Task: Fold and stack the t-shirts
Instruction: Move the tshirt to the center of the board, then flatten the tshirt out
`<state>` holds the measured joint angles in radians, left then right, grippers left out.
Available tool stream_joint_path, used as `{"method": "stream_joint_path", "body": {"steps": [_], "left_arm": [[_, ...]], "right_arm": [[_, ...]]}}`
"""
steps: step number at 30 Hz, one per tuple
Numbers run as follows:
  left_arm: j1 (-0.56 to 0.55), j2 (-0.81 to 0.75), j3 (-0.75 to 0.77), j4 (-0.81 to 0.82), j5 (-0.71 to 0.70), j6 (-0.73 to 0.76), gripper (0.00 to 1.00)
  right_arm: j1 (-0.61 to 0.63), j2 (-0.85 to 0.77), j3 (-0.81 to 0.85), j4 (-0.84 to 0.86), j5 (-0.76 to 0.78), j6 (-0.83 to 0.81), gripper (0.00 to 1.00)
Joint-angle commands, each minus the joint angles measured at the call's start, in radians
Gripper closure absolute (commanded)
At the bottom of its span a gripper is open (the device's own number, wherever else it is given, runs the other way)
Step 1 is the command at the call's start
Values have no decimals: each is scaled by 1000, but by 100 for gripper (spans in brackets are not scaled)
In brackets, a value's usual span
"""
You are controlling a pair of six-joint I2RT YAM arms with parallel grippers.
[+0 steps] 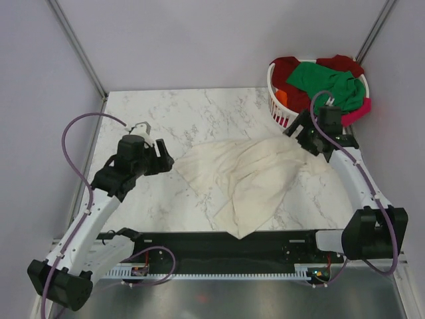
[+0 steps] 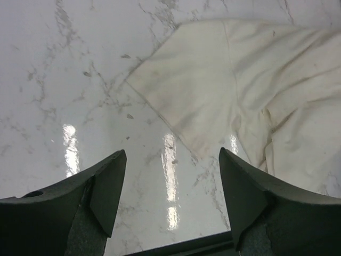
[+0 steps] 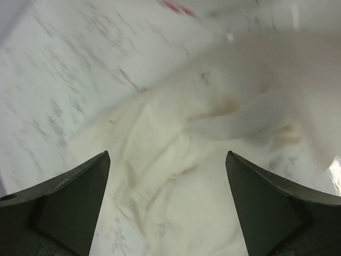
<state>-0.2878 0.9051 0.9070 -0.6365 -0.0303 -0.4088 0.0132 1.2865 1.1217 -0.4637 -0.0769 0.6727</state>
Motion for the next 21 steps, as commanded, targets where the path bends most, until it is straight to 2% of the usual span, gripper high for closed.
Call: {"method": "stream_joint_path", "body": {"steps": [1,2,5,6,9,12,13,15,16,18,19,21], "left_arm": [[-154,-6,7,-69,-97,-174,23],[-224,-5,-6,-69,-97,-205,23],[-338,-2,-72,-66,-147,-323,24],[-412,14,-100,-65,-170,-346,25],[-501,69,-123,-65,-235,-400,25],[-504,129,-108,-63,-258,-400,25],[-505,139,-99,-58,-279,-386,24],[-501,169,-67,-43,-299,-355,23],[-499,202,-53,-42,-309,-325,22],[-470,242,-4,-40,-324,-300,22],[-449,271,10,-37,-304,-282,23],[-357,288,38,-20,-260,-257,25]], "right_arm": [[33,-10,-77,-151,-26,-103,2],[37,-13,-151,-151,-30,-105,2],[53,-96,-262,-125,21,-107,2],[56,-127,-275,-125,58,-108,2],[109,-242,-287,-133,57,-128,2],[253,-302,-266,-208,109,-134,2],[345,-311,-269,-242,141,-125,2],[440,-329,-313,-256,149,-70,2],[538,-337,-333,-257,154,-46,2],[650,-334,-394,-236,167,40,2],[774,-311,-410,-195,180,68,2],[908,-265,-415,-139,230,120,2]]}}
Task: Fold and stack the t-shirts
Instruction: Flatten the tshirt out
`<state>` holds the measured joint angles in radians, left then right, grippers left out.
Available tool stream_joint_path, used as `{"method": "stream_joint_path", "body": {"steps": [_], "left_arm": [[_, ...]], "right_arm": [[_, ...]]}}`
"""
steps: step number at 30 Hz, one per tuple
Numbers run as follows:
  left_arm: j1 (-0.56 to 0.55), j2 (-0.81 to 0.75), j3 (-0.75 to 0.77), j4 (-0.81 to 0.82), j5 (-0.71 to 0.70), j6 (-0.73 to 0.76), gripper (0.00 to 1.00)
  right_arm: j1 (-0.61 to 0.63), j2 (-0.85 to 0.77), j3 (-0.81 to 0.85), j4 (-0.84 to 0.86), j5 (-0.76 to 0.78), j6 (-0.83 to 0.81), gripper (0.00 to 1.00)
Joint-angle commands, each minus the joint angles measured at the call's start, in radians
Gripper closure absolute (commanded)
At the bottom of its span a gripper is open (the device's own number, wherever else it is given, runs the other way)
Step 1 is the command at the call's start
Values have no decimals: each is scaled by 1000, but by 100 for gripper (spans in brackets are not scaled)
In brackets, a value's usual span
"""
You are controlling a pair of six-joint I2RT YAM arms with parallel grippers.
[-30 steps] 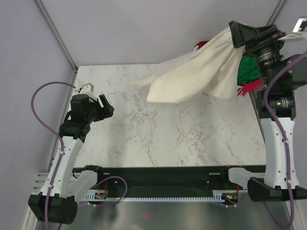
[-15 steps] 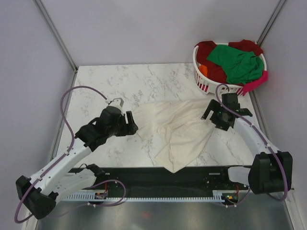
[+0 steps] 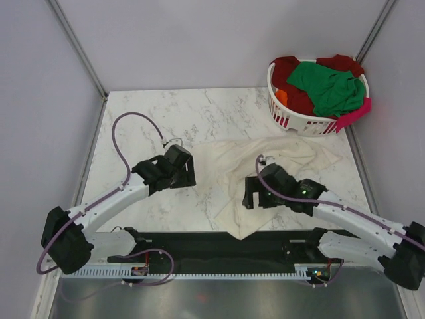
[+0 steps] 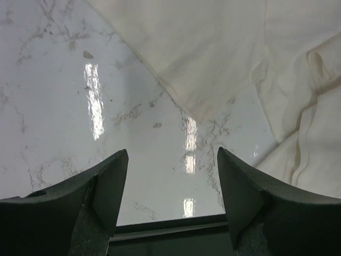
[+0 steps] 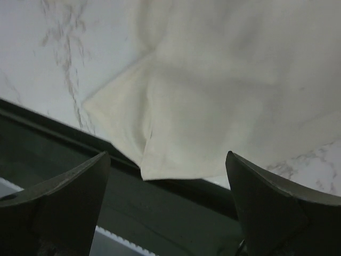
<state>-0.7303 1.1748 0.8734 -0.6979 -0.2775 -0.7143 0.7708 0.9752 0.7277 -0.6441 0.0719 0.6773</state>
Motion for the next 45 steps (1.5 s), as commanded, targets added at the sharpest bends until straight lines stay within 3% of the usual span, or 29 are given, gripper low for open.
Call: {"method": "stream_joint_path", "body": {"steps": [1,2,5,9,18,23,26,27,32,33,45], "left_arm": [[127,22,78,47,16,68,26],[216,14,79,52,76,79,27],[320,-39,88,57,124,137,27],[368,-125,65,44,132,199,25],[385,-179,39,20,133,210,24],[388,-158,42,21,139,197,24],[388,-139,45,23,129,187,25],[390,-132,47,23,124,178,25],[390,-58,38,49,149,125,28],[390,-44,32,60,153,112,28],[390,199,-16,328,198,96,19]], "right_arm": [[276,122,-2,66,112,123,2],[329,173,65,63,181,122,2],[459,383,229,6,268,94,2],[499,571,331,26,310,67,3],[509,801,427,70,282,44,9],[509,841,377,112,298,56,25],[509,852,351,149,293,59,50],[509,855,348,158,292,57,63],[509,855,311,162,278,45,88],[509,837,302,162,272,47,97],[507,655,185,100,298,64,100]]}}
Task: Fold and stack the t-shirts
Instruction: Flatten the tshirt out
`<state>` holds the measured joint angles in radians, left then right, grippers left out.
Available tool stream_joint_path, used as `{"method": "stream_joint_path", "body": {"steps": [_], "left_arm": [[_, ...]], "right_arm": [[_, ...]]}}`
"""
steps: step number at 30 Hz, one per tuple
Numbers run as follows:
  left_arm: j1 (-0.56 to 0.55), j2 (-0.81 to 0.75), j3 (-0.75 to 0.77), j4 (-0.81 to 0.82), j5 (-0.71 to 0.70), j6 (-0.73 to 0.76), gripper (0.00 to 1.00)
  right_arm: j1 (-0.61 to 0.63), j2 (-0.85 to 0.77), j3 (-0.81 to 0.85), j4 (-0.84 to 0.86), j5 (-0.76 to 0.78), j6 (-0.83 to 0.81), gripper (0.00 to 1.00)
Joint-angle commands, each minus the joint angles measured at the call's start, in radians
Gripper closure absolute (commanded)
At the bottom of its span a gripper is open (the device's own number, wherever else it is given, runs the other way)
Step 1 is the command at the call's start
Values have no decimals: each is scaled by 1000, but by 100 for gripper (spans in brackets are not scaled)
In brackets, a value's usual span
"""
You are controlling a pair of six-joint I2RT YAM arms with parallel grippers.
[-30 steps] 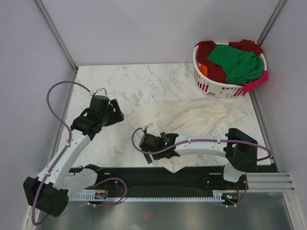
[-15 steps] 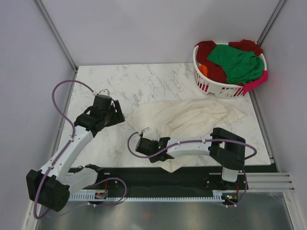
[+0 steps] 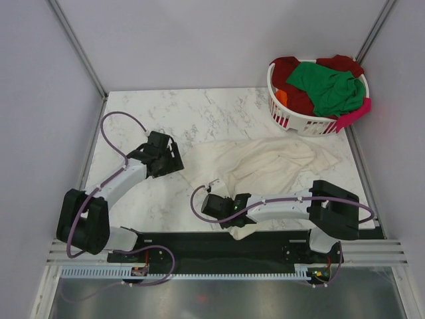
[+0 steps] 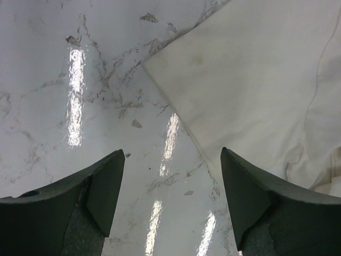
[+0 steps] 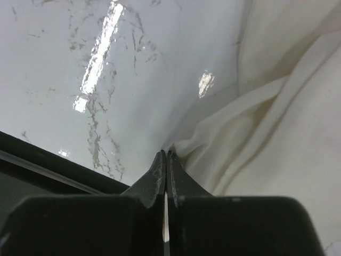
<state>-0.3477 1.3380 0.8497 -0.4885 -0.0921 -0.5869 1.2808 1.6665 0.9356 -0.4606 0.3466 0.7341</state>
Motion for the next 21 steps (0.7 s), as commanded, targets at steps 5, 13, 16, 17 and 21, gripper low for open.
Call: {"method": "stream_joint_path", "body": {"steps": [5,13,16,17,21], "left_arm": [[7,208,55,175,6,-28,20],[6,340,123,212,-15,-22,24],[7,389,147,217,-20,-21,29],[7,400,152,218,-21,-21,33],[7,451,176,223,-9,-11,77]], "right_arm": [[-3,-125,-58,-95,19,21,100],[-3,-171,-67,-136,29,13,100],[-3,-177,-63,-138,29,8,100],[-5,-175,-58,-144,29,4,100],[-15,-195,-49,-159,29,7,100]]}}
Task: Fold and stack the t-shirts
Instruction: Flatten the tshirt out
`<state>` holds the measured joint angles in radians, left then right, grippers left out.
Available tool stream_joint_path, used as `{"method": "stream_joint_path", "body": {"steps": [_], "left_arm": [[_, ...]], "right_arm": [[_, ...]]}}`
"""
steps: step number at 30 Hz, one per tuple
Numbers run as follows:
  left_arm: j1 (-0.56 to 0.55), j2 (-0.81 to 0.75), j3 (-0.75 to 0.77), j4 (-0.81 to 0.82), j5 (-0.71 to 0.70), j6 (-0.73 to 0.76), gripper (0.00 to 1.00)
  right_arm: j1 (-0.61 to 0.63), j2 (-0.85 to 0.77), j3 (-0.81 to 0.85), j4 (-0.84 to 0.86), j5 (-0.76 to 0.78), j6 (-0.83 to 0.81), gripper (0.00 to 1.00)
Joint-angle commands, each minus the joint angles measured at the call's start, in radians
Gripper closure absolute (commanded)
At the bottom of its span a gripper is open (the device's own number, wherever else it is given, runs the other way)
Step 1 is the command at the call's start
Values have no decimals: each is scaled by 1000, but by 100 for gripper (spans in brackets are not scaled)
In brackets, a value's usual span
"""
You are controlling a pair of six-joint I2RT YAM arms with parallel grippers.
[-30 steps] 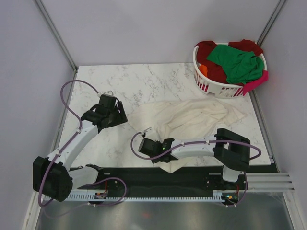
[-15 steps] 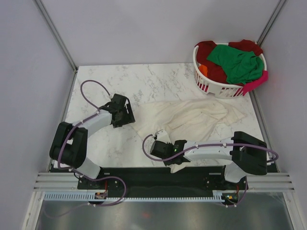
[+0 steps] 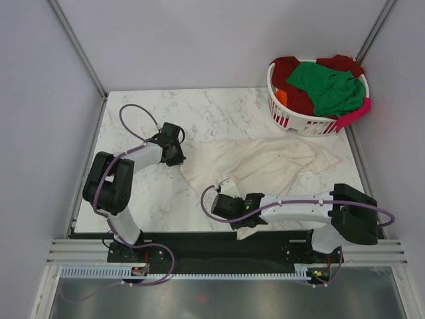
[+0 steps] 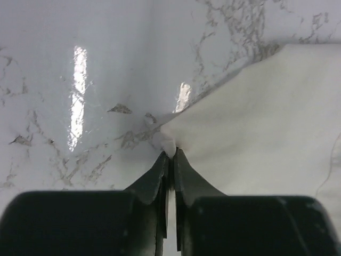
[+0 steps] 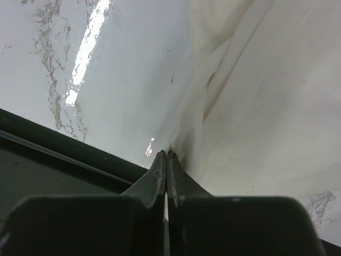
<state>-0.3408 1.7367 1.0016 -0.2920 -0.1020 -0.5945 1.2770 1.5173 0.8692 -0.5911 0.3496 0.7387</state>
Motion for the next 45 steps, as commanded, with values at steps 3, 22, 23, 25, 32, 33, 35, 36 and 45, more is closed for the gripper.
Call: {"method": "stream_joint_path", "body": {"steps": [3,22,23,25,32,33,35,36,45], "left_arm": [[0,58,51,28,28,10,98],[14,-704,577,-634,-261,120,98],[14,-721,613,-689,-275,137,98],[14,-753,725,-739,-306,159,98],[14,-776,1069,-972,-392,176,98],[14,-782,1116,-984,-399,177,98],[14,-793,1173,-1009,-389,191,98],[13,-799,1187,-1013,-375,197,98],[16,-902,1269,-880,-121,320,98]], "right_arm": [[-45,-89,10,-36,11,-5,100],[-357,-379,720,-469,127,-268,100],[-357,-390,755,-502,155,-271,100],[-357,-423,850,-536,221,-269,100],[-357,-578,992,-520,233,-275,100],[-357,-598,985,-504,221,-292,100],[-357,-655,961,-454,131,-320,100],[-357,-681,955,-438,85,-344,100],[-378,-818,844,-190,-274,-427,100]]}}
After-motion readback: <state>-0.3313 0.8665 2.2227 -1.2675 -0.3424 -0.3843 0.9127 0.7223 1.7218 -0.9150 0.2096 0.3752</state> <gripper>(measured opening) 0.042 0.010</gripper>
